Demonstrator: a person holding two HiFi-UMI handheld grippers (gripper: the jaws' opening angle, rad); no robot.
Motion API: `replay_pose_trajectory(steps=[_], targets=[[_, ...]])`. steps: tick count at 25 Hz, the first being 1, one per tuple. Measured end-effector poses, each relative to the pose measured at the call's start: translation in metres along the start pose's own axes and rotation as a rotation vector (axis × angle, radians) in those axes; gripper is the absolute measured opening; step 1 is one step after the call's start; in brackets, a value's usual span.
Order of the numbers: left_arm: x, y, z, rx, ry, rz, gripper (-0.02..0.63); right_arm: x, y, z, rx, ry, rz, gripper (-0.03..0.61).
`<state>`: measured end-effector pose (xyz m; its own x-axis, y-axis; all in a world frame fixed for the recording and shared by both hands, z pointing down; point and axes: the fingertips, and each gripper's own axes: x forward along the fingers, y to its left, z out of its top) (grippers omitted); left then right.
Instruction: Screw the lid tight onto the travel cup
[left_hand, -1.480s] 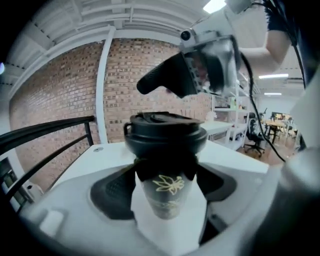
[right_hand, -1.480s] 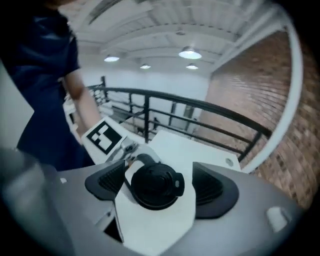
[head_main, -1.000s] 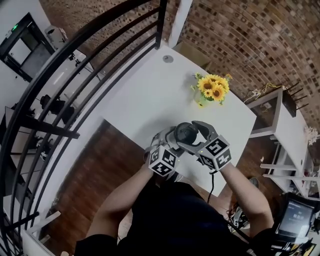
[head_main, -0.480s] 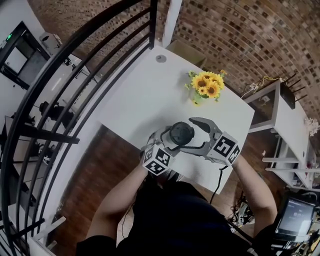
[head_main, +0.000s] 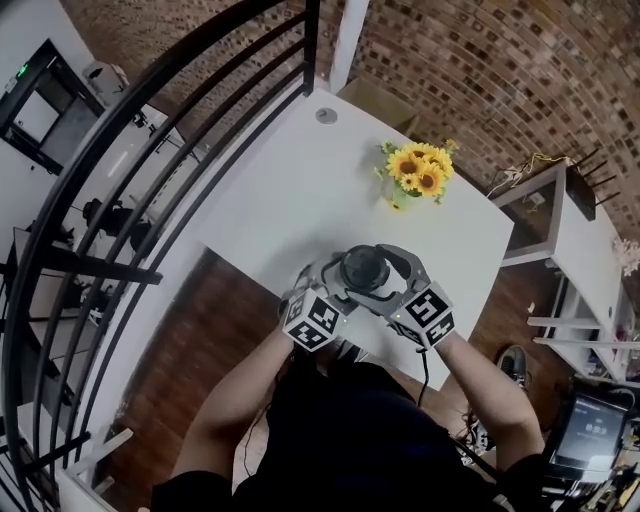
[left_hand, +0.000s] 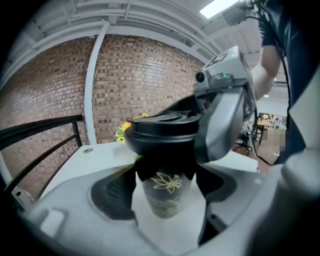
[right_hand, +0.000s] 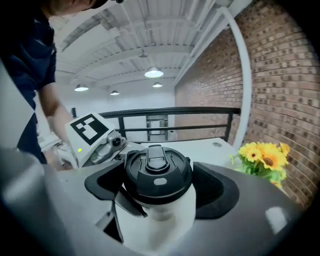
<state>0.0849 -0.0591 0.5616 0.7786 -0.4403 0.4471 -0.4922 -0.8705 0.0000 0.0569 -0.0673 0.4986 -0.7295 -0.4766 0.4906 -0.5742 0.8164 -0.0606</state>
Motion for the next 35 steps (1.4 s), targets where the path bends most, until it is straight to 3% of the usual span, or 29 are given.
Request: replay_pose_trajectory(steps=[4, 7, 9, 12, 15, 17, 21, 25, 30, 35], targets=[[0.0, 0.001, -0.002, -0.014, -0.013, 0.028, 0.373, -0.002, -0.008, -0.01, 0.181, -0.009, -0.334, 0.435], [0.0, 0.002, -0.002, -0.017, -0.013, 0.046, 0.374, -0.002, -0.009, -0.011, 0.235, -0.01, -0.465, 0.433], [0.001, 0.001, 0.0, -0.024, -0.01, 0.056, 0.373, -0.003, -0.01, -0.011, 0.23, 0.001, -0.459, 0.434], [0.002, 0.0, 0.0, -0.031, 0.001, 0.067, 0.374, -0.004, -0.009, -0.012, 0.184, 0.004, -0.375, 0.434], [-0.002, -0.001, -0.006, -0.021, 0.038, 0.06, 0.378, -0.016, -0.006, -0.005, 0.111, -0.04, -0.286, 0.434], [-0.015, 0.001, -0.007, -0.057, 0.037, 0.064, 0.397, -0.033, -0.009, 0.003, 0.112, -0.076, -0.272, 0.434], [-0.056, 0.006, -0.001, -0.209, -0.026, 0.104, 0.397, -0.062, -0.017, 0.021, 0.17, -0.152, -0.264, 0.433], [-0.09, -0.007, 0.03, -0.34, -0.112, 0.091, 0.369, -0.078, -0.012, 0.039, 0.228, -0.237, -0.222, 0.426], [-0.114, -0.013, 0.078, -0.373, -0.236, 0.099, 0.307, -0.089, -0.004, 0.057, 0.254, -0.305, -0.21, 0.331], [-0.114, -0.014, 0.103, -0.357, -0.294, 0.118, 0.273, -0.089, 0.001, 0.061, 0.246, -0.316, -0.206, 0.248]])
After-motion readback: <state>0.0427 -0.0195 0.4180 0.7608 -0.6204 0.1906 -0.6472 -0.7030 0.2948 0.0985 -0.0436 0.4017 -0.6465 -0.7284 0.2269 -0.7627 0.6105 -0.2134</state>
